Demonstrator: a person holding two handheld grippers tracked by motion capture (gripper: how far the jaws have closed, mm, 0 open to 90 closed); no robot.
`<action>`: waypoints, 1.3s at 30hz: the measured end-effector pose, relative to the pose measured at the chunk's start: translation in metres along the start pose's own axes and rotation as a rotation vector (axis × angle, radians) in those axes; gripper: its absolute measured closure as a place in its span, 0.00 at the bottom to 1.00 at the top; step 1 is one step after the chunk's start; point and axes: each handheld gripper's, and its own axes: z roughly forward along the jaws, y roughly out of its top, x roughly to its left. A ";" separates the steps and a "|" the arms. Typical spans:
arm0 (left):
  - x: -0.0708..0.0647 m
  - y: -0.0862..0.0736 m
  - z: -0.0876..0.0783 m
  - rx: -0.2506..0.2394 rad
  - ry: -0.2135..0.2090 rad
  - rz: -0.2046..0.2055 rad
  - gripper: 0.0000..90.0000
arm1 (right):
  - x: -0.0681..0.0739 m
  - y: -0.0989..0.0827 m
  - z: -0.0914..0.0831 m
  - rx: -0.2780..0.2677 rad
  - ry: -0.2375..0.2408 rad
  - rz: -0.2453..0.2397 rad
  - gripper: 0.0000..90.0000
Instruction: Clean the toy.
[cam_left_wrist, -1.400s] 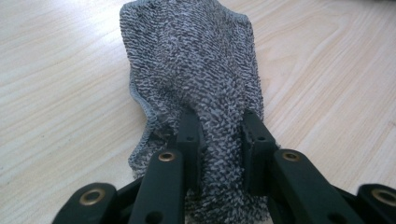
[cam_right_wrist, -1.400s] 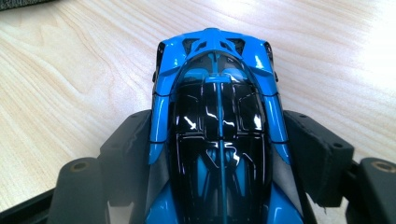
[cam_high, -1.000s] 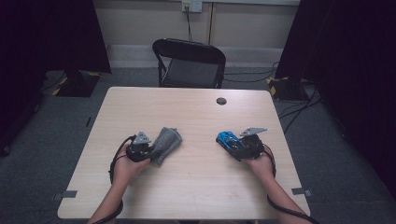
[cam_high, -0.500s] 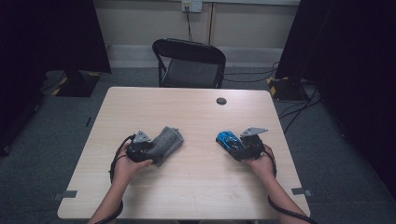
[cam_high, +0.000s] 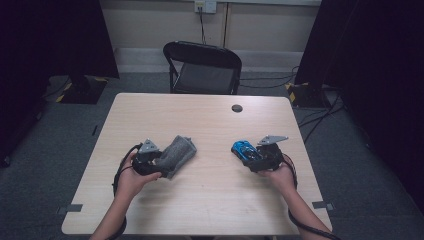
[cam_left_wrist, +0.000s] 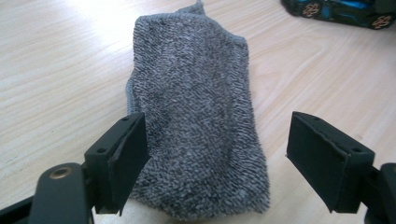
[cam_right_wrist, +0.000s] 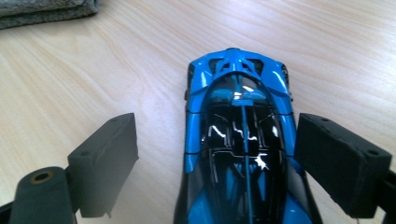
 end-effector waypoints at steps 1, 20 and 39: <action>-0.001 0.000 -0.001 0.003 -0.006 -0.005 0.22 | 0.001 0.000 -0.001 -0.002 0.003 0.001 0.15; -0.020 0.008 -0.006 -0.022 -0.078 0.048 0.20 | 0.015 0.001 -0.012 -0.008 0.053 -0.036 0.15; -0.029 -0.007 -0.013 0.004 -0.123 0.099 0.20 | 0.028 -0.007 -0.022 -0.007 0.070 -0.104 0.14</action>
